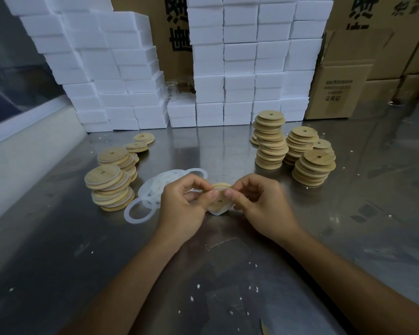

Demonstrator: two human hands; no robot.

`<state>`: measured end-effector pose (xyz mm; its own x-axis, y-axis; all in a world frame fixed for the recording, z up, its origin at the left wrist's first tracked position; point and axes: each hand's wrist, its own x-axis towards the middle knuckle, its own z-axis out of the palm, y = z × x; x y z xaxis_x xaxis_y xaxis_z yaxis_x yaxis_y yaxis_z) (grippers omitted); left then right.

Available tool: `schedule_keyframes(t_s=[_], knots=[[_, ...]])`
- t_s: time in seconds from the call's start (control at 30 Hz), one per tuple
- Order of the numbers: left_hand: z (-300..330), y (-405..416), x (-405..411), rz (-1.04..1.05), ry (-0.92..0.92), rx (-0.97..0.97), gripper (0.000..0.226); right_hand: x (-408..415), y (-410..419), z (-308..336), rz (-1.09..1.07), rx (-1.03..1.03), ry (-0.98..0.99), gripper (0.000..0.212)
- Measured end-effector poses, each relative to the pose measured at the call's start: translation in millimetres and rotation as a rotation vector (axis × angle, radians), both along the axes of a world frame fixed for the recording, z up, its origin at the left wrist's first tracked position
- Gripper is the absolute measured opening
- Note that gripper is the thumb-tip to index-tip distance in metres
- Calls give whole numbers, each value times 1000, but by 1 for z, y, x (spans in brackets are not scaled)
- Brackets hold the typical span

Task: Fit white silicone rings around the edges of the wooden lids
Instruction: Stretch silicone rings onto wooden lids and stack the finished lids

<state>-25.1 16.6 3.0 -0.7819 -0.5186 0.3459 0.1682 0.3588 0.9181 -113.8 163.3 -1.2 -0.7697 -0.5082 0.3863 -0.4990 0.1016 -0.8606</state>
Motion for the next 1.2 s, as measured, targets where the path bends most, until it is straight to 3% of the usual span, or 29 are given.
schedule_keyframes(t_s=[0.3,0.53,0.7,0.97,1.2], knots=[[3,-2,0,-78,-35,241,16,-8,6,7,195,-82,-168,6],[6,-4,1,-59,-45,380,15,-6,2,-1,97,-91,-132,13],[6,-2,0,-92,-66,476,13,-9,5,4,150,-101,-140,5],[5,-3,0,-116,-70,645,12,-4,3,-1,102,-67,-134,13],[3,-3,0,-114,-95,550,11,-7,6,1,160,-92,-211,16]])
